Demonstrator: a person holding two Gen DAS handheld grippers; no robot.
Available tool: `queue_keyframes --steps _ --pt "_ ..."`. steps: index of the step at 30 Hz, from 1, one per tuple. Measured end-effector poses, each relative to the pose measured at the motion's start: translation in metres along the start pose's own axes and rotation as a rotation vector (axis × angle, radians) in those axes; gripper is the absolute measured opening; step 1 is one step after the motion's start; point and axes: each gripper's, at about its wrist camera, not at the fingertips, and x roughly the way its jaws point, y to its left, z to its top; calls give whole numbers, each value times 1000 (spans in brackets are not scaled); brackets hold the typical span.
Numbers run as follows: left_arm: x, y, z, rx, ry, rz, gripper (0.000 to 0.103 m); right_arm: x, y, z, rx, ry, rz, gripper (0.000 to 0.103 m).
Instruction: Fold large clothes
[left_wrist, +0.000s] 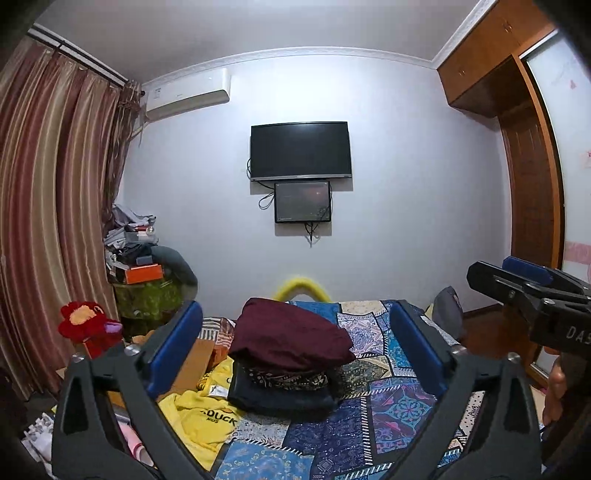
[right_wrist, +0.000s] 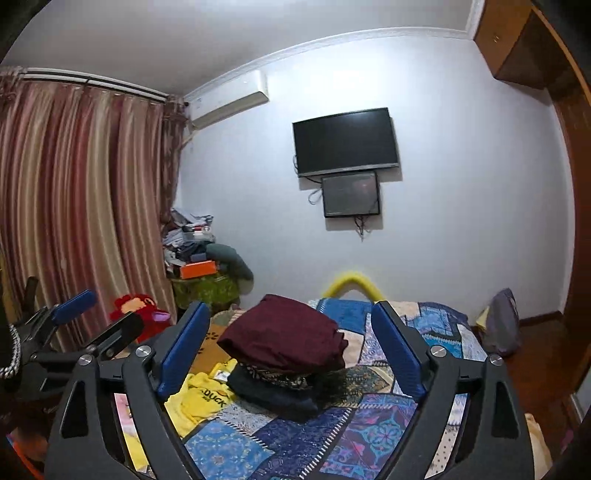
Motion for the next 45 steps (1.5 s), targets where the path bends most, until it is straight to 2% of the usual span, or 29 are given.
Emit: queue_keyframes --steps 19,31,45 --pt "0 3 -19 -35 42 24 102 -2 -1 -17 18 53 -11 90" --pt "9 5 -26 -58 81 14 102 -6 1 -19 8 83 -22 90" --pt "11 5 -27 -60 89 14 102 -6 2 -16 6 108 -19 90"
